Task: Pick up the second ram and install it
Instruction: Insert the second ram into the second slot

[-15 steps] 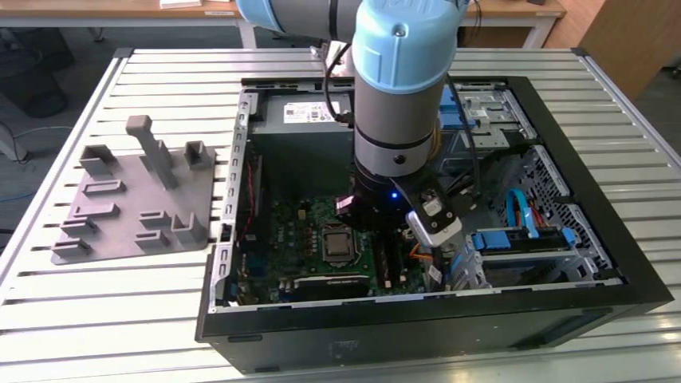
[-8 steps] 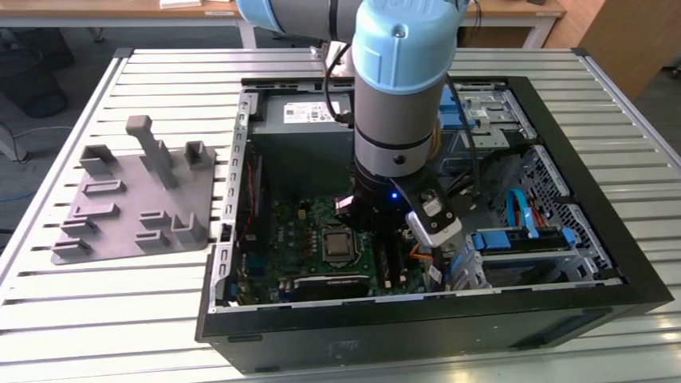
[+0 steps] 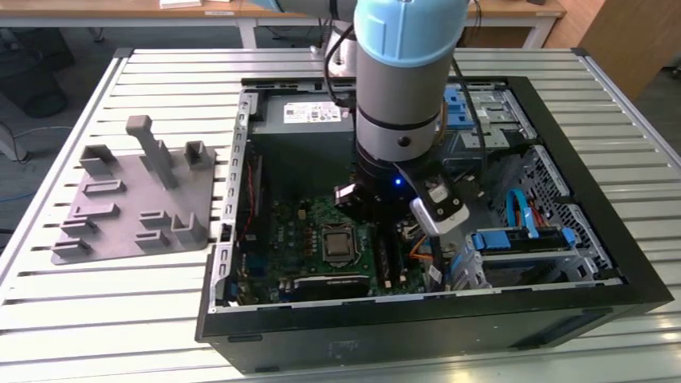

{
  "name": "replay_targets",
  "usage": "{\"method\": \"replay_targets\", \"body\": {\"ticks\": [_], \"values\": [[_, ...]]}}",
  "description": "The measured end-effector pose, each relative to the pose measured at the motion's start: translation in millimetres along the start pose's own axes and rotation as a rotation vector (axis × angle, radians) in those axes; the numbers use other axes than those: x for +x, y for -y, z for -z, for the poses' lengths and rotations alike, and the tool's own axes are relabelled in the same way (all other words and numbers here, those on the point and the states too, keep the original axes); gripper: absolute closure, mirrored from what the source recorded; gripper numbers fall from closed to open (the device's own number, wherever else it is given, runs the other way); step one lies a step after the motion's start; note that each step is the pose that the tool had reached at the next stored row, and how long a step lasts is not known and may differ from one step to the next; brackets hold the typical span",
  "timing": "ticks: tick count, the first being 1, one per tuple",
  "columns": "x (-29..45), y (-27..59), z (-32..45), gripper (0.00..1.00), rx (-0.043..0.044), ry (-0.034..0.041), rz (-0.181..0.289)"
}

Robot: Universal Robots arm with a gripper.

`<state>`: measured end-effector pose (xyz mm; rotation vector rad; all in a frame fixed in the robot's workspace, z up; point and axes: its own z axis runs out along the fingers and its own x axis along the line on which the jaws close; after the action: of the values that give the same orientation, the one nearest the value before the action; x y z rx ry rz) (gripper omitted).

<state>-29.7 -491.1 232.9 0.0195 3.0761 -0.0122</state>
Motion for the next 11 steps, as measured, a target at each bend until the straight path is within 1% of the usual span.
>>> {"method": "replay_targets", "body": {"ticks": [3,4,5,6,11], "values": [[-0.3,-0.4,5.4,0.80,0.0000,0.0000,0.000],[-0.4,-0.5,6.7,0.87,0.0000,0.0000,0.000],[-0.5,-0.6,8.0,0.87,0.0001,0.0000,0.000],[-0.7,-0.8,8.9,0.90,-0.0001,0.0000,0.000],[-1.3,-1.2,9.6,0.90,0.0001,-0.0012,0.000]]}}
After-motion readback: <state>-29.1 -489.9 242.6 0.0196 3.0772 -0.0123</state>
